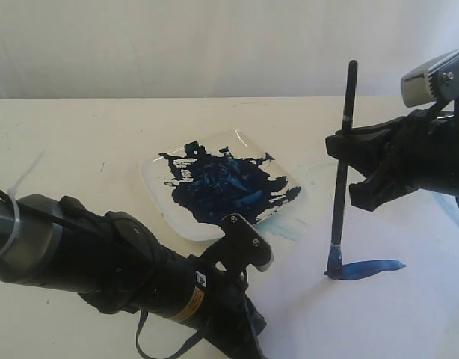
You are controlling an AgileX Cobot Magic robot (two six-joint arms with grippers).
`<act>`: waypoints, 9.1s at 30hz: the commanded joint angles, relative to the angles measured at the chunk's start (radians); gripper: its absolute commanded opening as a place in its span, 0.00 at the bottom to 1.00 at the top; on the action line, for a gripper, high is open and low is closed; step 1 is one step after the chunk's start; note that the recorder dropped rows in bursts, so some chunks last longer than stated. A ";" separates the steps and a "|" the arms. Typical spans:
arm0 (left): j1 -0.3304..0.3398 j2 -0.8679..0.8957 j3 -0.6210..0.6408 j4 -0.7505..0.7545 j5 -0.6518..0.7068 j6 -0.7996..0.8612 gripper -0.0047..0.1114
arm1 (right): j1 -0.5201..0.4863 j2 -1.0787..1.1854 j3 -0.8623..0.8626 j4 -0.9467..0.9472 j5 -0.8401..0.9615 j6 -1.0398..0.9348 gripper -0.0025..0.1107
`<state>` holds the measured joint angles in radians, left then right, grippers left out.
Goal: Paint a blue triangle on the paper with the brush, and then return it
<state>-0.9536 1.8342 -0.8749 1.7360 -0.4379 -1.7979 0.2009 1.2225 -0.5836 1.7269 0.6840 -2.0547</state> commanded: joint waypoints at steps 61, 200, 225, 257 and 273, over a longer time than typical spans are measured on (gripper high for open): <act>-0.001 -0.002 0.007 0.008 0.003 -0.002 0.04 | 0.002 0.002 0.016 -0.080 -0.009 0.108 0.02; -0.001 -0.002 0.007 0.008 -0.013 0.000 0.04 | 0.002 -0.409 0.012 -1.073 0.005 1.206 0.02; -0.001 -0.002 0.007 0.008 -0.013 0.000 0.04 | 0.002 -0.529 0.012 -1.274 0.126 1.413 0.02; -0.001 -0.002 0.007 0.008 -0.013 0.002 0.04 | 0.002 -0.604 -0.046 -1.388 0.227 1.526 0.02; -0.001 -0.002 0.007 0.008 -0.017 0.003 0.04 | 0.002 -0.602 -0.125 -1.397 0.012 1.546 0.02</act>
<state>-0.9536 1.8342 -0.8749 1.7360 -0.4592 -1.7961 0.2009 0.6217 -0.6987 0.3375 0.7580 -0.5206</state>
